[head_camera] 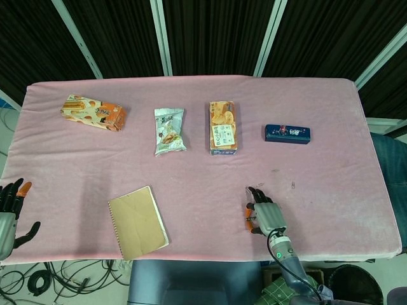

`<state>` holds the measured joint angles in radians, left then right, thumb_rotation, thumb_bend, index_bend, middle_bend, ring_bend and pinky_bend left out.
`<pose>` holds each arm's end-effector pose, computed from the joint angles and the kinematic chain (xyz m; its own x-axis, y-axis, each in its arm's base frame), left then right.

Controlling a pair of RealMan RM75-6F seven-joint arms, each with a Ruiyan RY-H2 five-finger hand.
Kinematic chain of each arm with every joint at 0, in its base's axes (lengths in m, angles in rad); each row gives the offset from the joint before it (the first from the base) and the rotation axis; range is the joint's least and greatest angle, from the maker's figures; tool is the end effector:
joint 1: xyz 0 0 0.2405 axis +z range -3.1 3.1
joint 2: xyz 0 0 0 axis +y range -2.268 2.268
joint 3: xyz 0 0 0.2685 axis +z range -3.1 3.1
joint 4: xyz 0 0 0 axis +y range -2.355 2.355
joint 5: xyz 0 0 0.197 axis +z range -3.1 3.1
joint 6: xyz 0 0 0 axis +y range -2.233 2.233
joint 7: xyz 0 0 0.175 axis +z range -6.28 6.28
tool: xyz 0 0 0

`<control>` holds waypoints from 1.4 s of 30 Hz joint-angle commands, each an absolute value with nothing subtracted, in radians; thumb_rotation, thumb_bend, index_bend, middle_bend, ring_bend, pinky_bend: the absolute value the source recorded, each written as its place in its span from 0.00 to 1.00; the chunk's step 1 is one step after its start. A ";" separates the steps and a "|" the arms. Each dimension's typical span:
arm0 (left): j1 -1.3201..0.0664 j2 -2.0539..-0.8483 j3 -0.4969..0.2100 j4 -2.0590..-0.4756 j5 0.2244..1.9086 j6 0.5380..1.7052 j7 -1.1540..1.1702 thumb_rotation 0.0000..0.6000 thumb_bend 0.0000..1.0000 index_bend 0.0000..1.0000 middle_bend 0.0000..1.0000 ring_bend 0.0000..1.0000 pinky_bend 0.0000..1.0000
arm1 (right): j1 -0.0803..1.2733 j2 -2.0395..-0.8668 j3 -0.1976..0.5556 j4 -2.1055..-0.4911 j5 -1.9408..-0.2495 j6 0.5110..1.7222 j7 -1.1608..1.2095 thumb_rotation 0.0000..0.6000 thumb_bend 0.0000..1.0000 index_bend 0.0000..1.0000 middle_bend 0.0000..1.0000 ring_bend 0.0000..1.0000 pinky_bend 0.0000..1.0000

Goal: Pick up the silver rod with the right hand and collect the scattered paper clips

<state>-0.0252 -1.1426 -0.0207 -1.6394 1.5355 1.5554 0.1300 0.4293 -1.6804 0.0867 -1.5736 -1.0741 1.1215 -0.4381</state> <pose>-0.3142 0.1869 0.1706 0.4696 -0.0127 0.8828 0.8829 0.0120 -0.4694 -0.2167 -0.2770 -0.0556 0.2778 -0.3954 0.8755 -0.9606 -0.1083 0.2559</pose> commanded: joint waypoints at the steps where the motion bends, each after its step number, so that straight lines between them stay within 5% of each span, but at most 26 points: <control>1: -0.025 -1.143 -0.021 -1.639 1.535 1.556 0.130 1.00 0.28 0.01 0.00 0.00 0.00 | 0.430 -1.680 0.086 -1.573 -1.074 1.121 -0.439 1.00 0.30 0.56 0.00 0.03 0.21; 27: -0.024 -1.142 -0.021 -1.639 1.534 1.557 0.129 1.00 0.27 0.01 0.00 0.00 0.00 | 0.433 -1.655 0.087 -1.613 -1.082 1.113 -0.423 1.00 0.38 0.59 0.00 0.03 0.21; 42: -0.024 -1.142 -0.022 -1.639 1.535 1.559 0.125 1.00 0.28 0.01 0.00 0.00 0.00 | 0.461 -1.547 0.170 -1.749 -1.048 1.110 -0.390 1.00 0.38 0.60 0.00 0.03 0.21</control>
<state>-0.0241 -1.1416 -0.0225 -1.6394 1.5350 1.5586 0.1245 0.4574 -1.5558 0.1615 -1.7387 -1.0535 1.1124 -0.3972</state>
